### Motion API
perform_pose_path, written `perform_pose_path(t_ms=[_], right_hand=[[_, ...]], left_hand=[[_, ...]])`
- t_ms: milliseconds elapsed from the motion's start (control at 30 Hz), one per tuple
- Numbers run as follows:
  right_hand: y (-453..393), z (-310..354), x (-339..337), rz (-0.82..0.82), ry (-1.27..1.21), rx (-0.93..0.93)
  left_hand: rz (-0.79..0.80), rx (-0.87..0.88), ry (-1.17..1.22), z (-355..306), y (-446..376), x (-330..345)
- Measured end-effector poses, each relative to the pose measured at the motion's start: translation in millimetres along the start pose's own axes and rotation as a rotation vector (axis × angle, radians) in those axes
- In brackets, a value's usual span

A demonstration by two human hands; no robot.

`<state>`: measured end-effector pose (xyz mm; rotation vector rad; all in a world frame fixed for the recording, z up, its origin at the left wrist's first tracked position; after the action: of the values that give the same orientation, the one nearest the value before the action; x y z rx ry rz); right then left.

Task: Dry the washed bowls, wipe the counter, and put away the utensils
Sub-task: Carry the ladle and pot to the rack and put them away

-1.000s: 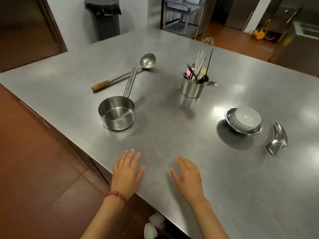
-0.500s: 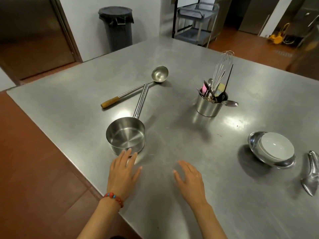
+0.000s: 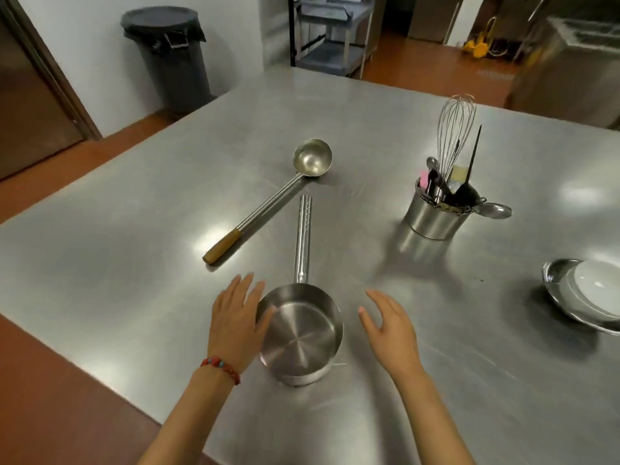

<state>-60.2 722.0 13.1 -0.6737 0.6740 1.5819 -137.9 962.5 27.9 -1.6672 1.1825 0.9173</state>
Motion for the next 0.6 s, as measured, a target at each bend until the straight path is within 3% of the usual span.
perform_pose_path(t_ms=[167, 600], right_hand=[[-18, 26, 13, -0.03, -0.053, 0.073], [-43, 37, 26, -0.009, -0.111, 0.097]], left_hand=[[0.036, 0.049, 0.008, 42, -37, 4], [0.071, -0.038, 0.074, 101, -96, 16]])
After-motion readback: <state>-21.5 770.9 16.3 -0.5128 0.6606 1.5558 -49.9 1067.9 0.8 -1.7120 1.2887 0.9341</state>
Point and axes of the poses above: each hand's wrist, its own y-axis away from the middle knuckle, its own x-axis out of the palm, z = x × y, the point moved 7 cm from there along -y, towards the middle knuckle, and after that the axes turned 10 degrees about x, right-handed, at the moved point
